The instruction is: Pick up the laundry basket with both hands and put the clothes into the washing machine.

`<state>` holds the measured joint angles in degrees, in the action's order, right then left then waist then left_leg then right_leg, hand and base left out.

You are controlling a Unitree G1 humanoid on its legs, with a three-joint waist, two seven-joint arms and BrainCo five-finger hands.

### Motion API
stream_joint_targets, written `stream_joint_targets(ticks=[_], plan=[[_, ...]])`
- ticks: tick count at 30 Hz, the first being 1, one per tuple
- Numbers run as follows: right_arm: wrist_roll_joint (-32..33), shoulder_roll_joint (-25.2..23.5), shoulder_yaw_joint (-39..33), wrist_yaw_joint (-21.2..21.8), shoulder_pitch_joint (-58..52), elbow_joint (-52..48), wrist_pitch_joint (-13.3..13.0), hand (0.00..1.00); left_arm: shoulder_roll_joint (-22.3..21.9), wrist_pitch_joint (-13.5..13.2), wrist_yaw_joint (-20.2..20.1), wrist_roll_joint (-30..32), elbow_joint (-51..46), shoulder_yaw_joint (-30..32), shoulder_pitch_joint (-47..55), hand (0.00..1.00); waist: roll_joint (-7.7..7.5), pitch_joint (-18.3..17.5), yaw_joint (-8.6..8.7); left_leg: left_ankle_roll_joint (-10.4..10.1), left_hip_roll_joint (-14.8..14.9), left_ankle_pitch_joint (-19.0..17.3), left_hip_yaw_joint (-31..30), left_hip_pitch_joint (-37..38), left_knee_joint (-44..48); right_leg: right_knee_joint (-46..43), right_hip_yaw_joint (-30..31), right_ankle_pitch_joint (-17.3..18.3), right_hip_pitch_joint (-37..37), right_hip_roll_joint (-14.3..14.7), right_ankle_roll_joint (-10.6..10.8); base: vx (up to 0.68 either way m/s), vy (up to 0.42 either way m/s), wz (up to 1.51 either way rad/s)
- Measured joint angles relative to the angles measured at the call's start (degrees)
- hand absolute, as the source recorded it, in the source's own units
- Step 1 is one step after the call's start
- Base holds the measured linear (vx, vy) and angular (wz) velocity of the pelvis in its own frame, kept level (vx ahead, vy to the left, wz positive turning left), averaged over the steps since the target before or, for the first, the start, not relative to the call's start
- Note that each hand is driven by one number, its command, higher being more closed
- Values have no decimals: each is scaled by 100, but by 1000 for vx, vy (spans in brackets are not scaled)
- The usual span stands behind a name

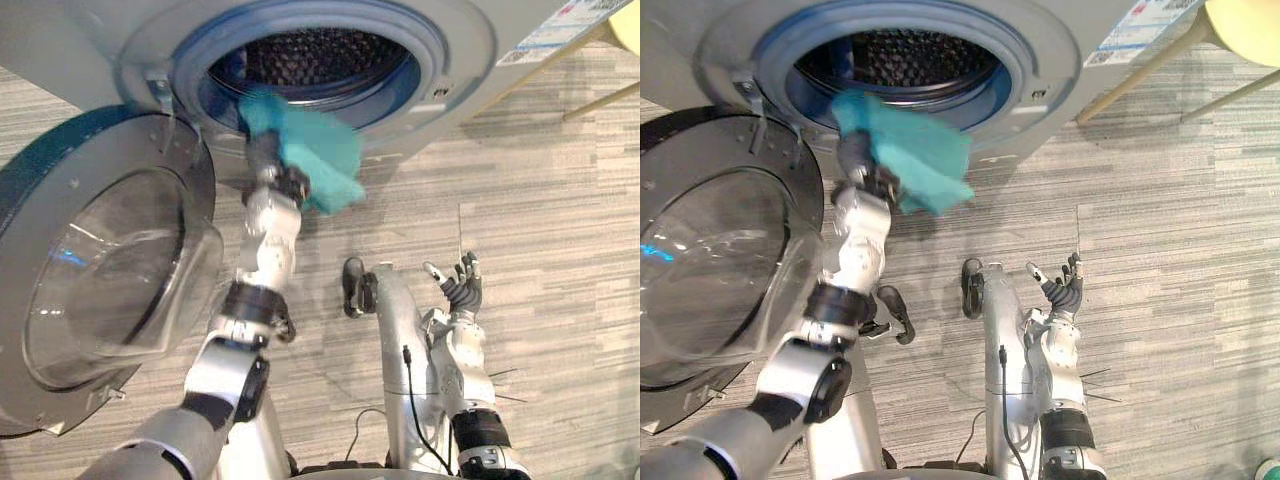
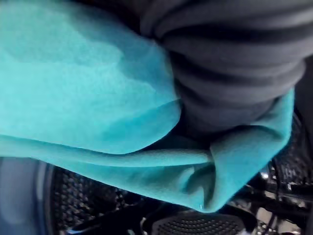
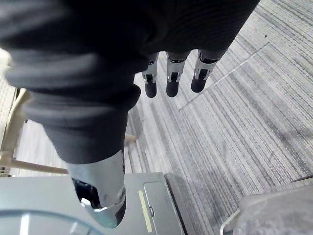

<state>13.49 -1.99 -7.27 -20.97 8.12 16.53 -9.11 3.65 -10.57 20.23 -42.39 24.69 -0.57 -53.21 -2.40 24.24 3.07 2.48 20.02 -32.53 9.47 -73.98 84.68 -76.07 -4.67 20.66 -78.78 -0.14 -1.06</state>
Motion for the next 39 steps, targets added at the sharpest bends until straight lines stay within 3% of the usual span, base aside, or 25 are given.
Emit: stream_joint_targets(ticks=[3,10,14,15,20,21,24,26,27,29,30,31,33,39], plan=[[2,-36,-6,6,-10,-66,-166,0,249,-81,26,-228,81,125,-628,100,-19,9,91,18,11,9,-13,-187,62,-45,-13,-14,-191,-8,-13,-8,-2,-2],[180,-81,-11,121,19,-247,-191,0,632,-406,235,-1294,738,359,-2020,100,-96,36,248,11,90,-7,-114,-594,293,-180,-91,-66,-530,18,-104,5,6,-4],[290,-88,-132,135,32,-241,-217,0,1077,-450,237,-1279,828,357,-2457,100,-157,68,248,8,144,-12,-169,-841,366,-188,-125,-100,-754,70,-84,-18,1,-9],[291,-89,-137,160,28,-232,-218,0,1237,-450,236,-1144,877,357,-2459,0,-161,70,245,8,181,-12,-171,-894,390,-187,-126,-117,-803,99,-81,-9,0,-11],[407,-66,-141,239,-17,-396,-312,0,1584,-410,261,-697,928,337,-2505,0,-170,74,250,9,191,-11,-192,-1125,408,-185,-146,-143,-1015,103,-91,-1,1,-2],[417,-60,-144,242,-38,-458,-340,0,1644,-343,277,-490,977,329,-2599,0,-172,76,244,10,191,-11,-194,-1172,410,-186,-148,-159,-1059,103,-118,0,0,0],[442,-53,-148,265,-90,-555,-417,0,1991,57,369,900,1151,61,-3001,0,-235,115,244,11,194,-10,-207,-1253,431,-205,-163,-194,-1139,102,-170,0,0,0],[441,-37,-189,373,-138,-571,-539,0,2237,521,488,2688,1193,-316,-3199,0,-235,116,234,11,192,-10,-207,-1264,431,-210,-164,-193,-1151,97,-170,0,0,0],[441,-30,-190,384,-146,-572,-581,0,2294,597,495,2962,1195,-463,-3246,0,-235,116,233,11,190,-10,-207,-1264,430,-211,-164,-192,-1152,94,-169,0,0,0],[449,17,-194,522,-182,-589,-682,0,2418,994,410,5054,1243,-993,-3414,0,-235,117,216,10,188,-10,-207,-1282,429,-213,-168,-191,-1164,82,-166,0,0,0],[451,21,-201,548,-189,-607,-693,0,2435,1039,360,5371,1285,-1112,-3446,0,-235,117,212,10,188,-10,-207,-1285,428,-213,-169,-190,-1167,81,-166,0,0,0],[466,24,-213,644,-190,-629,-735,0,2435,1188,209,6092,1366,-1296,-3484,0,-235,117,214,11,189,-10,-207,-1294,428,-213,-170,-181,-1173,77,-149,0,0,0],[542,36,-216,763,-196,-663,-775,0,2406,1365,-55,6761,1537,-1581,-3527,0,-235,117,216,11,188,-9,-205,-1326,427,-219,-172,-181,-1205,69,-150,0,0,0],[677,114,-207,966,-206,-676,-801,0,2347,1666,-375,7699,1783,-1781,-3542,0,-227,210,217,12,181,-8,-188,-1342,451,-283,-184,-190,-1246,25,-170,2,-2,1]])
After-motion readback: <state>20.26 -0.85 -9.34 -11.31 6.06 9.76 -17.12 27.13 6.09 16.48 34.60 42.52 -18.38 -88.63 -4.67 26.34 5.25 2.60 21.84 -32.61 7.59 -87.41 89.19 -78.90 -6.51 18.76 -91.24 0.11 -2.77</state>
